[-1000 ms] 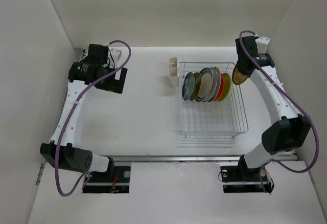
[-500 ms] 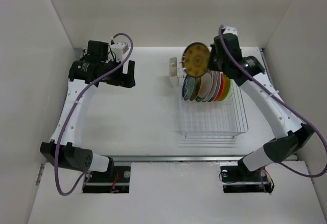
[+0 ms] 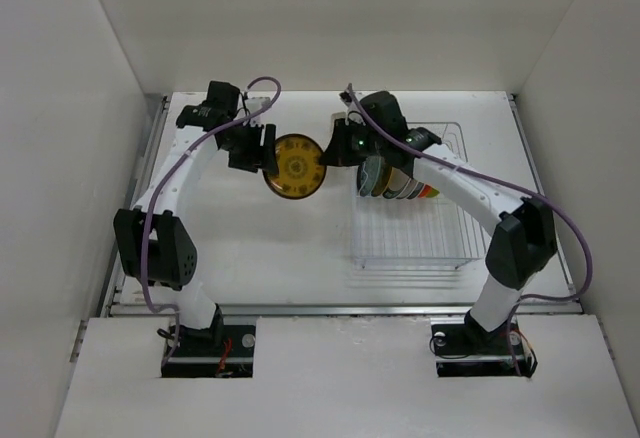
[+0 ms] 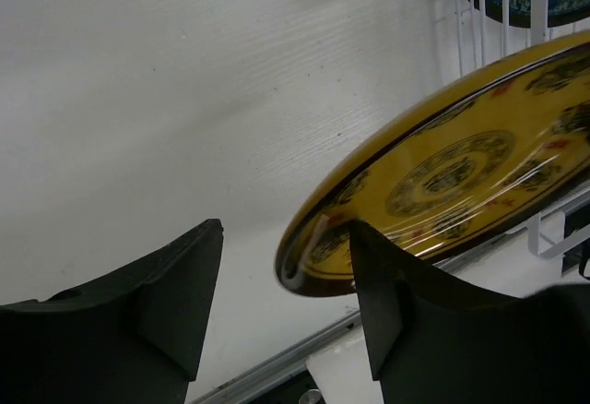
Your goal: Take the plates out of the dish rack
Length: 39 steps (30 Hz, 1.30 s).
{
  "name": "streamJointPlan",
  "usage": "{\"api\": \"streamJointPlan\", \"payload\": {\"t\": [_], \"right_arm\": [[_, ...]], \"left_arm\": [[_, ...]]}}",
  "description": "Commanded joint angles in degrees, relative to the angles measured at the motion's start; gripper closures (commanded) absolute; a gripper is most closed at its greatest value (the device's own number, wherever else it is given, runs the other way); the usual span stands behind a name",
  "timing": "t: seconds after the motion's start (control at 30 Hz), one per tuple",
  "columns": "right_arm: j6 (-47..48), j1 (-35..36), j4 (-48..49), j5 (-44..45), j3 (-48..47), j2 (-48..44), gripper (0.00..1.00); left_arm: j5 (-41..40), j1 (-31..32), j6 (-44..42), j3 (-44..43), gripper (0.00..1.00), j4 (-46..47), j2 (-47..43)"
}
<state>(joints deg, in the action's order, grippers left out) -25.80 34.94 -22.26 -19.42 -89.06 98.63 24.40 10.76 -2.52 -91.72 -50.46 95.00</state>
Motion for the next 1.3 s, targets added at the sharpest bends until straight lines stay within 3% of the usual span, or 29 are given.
{"api": "streamJointPlan", "payload": {"t": [0.0,0.03,0.2,0.33,0.37,0.43,0.47,0.57,0.63,0.67,0.7,0.73,0.87,1.0,1.07,1.17,1.27], "right_arm": [[-1.62,1.45,6.97,-6.6,-1.47,2.26,1.0],[-1.62,2.06,6.97,-7.2,-1.47,2.27,1.0],[-2.32,2.59,8.81,-7.91,-0.95,2.88,1.0],[-2.85,2.59,7.68,-6.6,-0.94,3.41,1.0],[-2.33,2.59,6.54,-5.73,-1.9,3.93,0.96],[-1.37,2.59,2.34,-3.62,-3.93,3.94,0.82],[-0.66,2.59,0.74,-2.3,-4.54,3.94,0.64],[-0.65,2.59,-4.27,7.09,-5.78,1.14,0.45],[-0.65,2.59,-6.38,15.93,-6.3,-1.41,0.15],[-0.65,2.59,-8.22,18.43,-6.31,-4.12,0.15],[-1.44,1.98,-9.19,20.98,-6.31,-5.45,0.02],[-1.44,1.19,-10.25,23.53,-6.83,-6.68,0.0],[-5.04,-2.49,-17.36,38.0,-8.24,-11.52,0.0],[-8.56,-10.13,-24.84,45.41,-7.55,-14.07,0.0],[-8.56,-13.74,-27.04,45.96,-5.52,-14.08,0.0],[-9.09,-20.6,-27.66,43.6,-1.22,-14.08,0.14],[-9.09,-25.08,-25.13,43.59,4.48,-13.56,0.21]], "left_arm": [[3.63,-0.22,0.24,0.49,0.46,1.14,-0.7],[3.63,-0.22,0.24,0.49,0.5,1.15,-0.69],[3.64,-0.75,0.77,0.49,1.0,-0.07,-0.17],[3.11,-1.8,0.77,-0.04,1.0,-1.57,-0.69],[2.24,-2.32,0.77,-0.04,1.0,-2.1,-0.69],[0.48,-2.85,1.38,0.66,1.0,-2.1,-1.22],[0.47,-2.85,1.38,0.67,1.0,-2.1,-1.22],[0.47,-5.92,1.38,2.59,1.0,-1.57,-0.69],[1.87,-8.56,1.38,3.3,1.0,-1.57,0.62],[1.88,-9.44,1.38,3.91,1.0,-0.88,2.02],[1.88,-10.32,1.38,3.92,1.0,-0.87,2.9],[1.88,-11.72,1.38,4.53,1.0,-0.26,3.87],[1.35,-14.89,0.24,5.15,1.0,0.97,10.1],[1.35,-18.93,0.77,2.08,1.0,0.97,17.31],[1.35,-20.77,0.77,0.15,1.0,0.45,20.9],[1.35,-21.58,0.77,-0.91,1.0,-0.17,23.73],[-0.58,-22.1,0.77,-1.44,1.0,-0.7,24.96]]}}
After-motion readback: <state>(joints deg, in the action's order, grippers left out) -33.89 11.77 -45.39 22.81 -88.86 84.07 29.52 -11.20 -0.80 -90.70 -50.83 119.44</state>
